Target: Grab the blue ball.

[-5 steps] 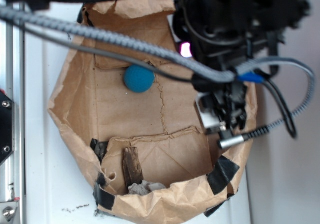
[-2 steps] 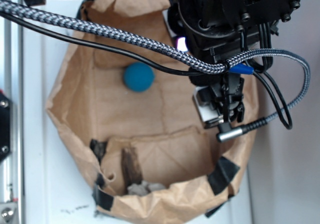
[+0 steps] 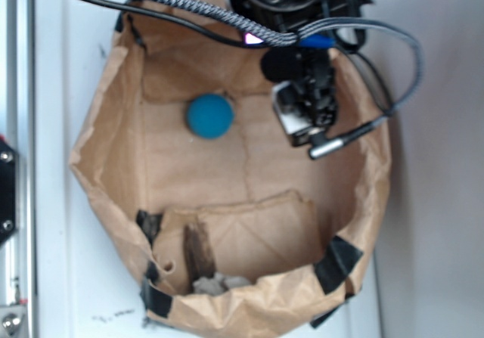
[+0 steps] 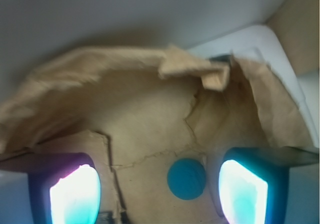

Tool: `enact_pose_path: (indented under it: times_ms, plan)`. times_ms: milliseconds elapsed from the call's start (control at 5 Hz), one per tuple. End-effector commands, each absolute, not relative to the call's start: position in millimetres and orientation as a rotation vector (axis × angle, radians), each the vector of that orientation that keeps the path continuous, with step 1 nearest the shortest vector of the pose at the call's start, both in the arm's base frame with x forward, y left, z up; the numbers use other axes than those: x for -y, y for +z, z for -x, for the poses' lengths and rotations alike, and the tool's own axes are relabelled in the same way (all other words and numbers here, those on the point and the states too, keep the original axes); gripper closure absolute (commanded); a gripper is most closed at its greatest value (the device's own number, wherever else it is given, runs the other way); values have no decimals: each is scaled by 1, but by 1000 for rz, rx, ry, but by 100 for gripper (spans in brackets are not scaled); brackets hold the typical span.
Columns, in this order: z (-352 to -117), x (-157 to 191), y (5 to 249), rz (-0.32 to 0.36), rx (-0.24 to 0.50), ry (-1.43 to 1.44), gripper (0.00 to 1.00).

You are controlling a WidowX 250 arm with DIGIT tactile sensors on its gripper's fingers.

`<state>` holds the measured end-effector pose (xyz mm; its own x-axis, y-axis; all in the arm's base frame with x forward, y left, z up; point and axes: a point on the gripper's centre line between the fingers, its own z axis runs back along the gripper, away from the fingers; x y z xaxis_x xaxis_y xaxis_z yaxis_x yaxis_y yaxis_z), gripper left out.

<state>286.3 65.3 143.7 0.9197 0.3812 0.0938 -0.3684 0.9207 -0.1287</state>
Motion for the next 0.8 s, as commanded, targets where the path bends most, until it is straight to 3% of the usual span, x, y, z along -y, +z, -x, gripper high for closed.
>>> enact_pose_path:
  times_ms: [0,400,600]
  plan:
    - [-283,-63,116,52,118,349,0]
    - [-279,-67,84,-35,74,343,0]
    - [-280,-69,64,-134,86,329,0]
